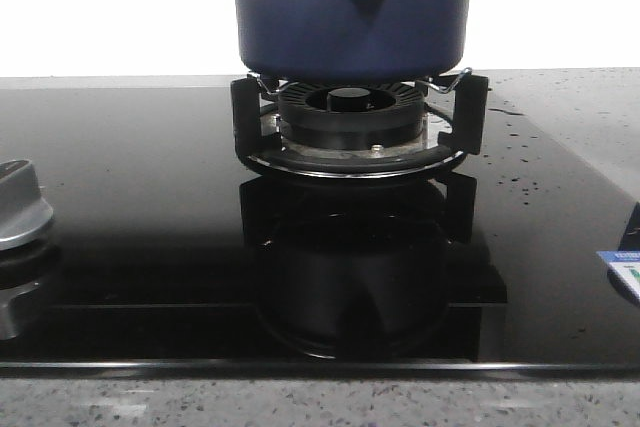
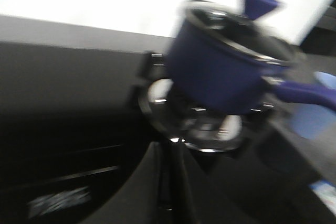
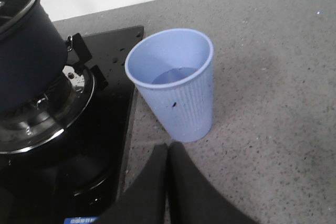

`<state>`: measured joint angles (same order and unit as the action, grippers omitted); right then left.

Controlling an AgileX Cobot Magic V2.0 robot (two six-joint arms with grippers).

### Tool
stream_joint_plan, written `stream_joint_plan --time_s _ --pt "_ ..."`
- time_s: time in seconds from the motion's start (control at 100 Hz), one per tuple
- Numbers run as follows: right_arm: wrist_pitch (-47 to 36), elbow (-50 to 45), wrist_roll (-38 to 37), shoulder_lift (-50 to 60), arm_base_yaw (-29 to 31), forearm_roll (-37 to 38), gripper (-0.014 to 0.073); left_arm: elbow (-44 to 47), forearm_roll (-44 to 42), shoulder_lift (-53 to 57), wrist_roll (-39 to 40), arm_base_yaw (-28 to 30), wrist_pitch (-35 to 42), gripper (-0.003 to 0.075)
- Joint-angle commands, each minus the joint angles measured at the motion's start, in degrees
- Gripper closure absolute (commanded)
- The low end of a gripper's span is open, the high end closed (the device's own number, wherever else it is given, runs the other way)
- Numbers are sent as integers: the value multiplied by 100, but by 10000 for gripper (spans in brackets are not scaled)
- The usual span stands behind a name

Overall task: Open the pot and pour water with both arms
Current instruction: 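Grasp the purple knob with the left gripper and lift the lid up, then reach the right gripper to the light blue ribbed cup and grasp it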

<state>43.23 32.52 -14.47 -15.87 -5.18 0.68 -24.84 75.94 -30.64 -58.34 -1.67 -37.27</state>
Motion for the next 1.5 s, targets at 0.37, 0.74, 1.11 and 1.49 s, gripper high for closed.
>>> stream_joint_plan --time_s 0.37,0.74,1.11,1.49 --pt "-925 212 1289 -114 0 -158 655 -2432 1452 -2817 -3660 -530 -1967 678" --pt "-1337 212 1289 -114 0 -13 48 -3967 1432 -4458 -3972 -1346 -1513 276" --pt "-1358 212 1289 -114 0 -13 -23 -5126 1636 -5853 -3986 -1777 -1599 166" --pt "-1379 212 1289 -114 0 -13 -23 -5739 2035 -6669 -3986 -2141 -1568 164"
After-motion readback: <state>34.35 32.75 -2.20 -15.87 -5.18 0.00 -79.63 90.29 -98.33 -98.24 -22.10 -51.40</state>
